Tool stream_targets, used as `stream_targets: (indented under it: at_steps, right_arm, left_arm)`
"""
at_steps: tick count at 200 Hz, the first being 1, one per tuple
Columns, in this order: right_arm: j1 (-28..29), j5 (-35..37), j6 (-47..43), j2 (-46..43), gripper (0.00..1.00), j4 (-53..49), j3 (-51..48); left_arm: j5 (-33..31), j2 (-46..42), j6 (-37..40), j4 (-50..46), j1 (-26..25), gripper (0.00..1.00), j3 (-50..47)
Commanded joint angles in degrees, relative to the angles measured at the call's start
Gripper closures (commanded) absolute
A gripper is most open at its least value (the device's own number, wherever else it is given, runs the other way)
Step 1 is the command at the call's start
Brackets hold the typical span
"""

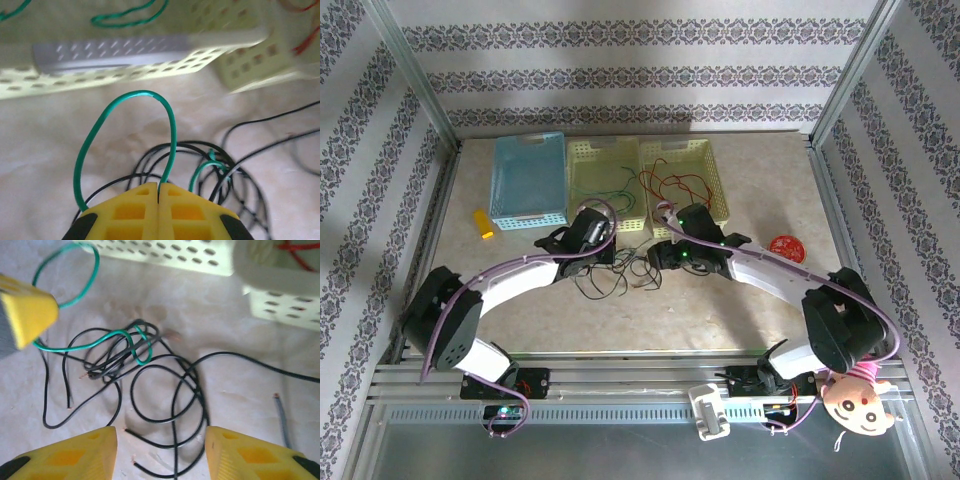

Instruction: Untangle the cables

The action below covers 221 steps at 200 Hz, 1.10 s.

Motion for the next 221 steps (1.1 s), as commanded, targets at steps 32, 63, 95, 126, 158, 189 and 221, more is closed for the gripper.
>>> stream_targets:
  at_steps: [32, 63, 95, 126, 158, 189, 221]
  right_arm:
    - [-0.1, -9.3, 1.4, 6.2, 0.48, 3.9, 6.5]
    - [-0.2, -9.2, 2.6, 9.8, 0.48, 4.0, 7.5]
    - [-2.6, -7.1, 6.4, 9.6, 0.49, 6.2, 5.4]
    - [-7.1, -8.8, 10.7, 8.2, 0.68, 10.1, 1.6]
    - [-8.5, -11.7, 11.8, 6.4, 0.74, 12.8, -1.1]
    - [-8.8, -10.7, 11.3, 3.7, 0.65, 13.1, -2.6]
    - [-10.0, -9.0, 11.0, 0.1, 0.62, 12.6, -4.1]
  left_arm:
    - [7.3, -5.5, 0.2, 7.3, -1.4, 1.0, -3.4]
    - [7.2, -7.6, -0.7, 9.6, -1.4, 1.0, -4.9]
    - [5.4, -8.6, -1.4, 9.5, -1.4, 1.0, -4.9]
    - [5.9, -8.8, -1.7, 12.2, -1.2, 1.0, -5.6]
    - [6.6, -7.7, -1.8, 13.5, -1.1, 1.0, -5.4]
    - [5.5, -7.4, -2.6, 16.1, -1.1, 1.0, -6.1]
    - [3.2, -5.2, -4.7, 20.0, 1.3, 1.0, -4.6]
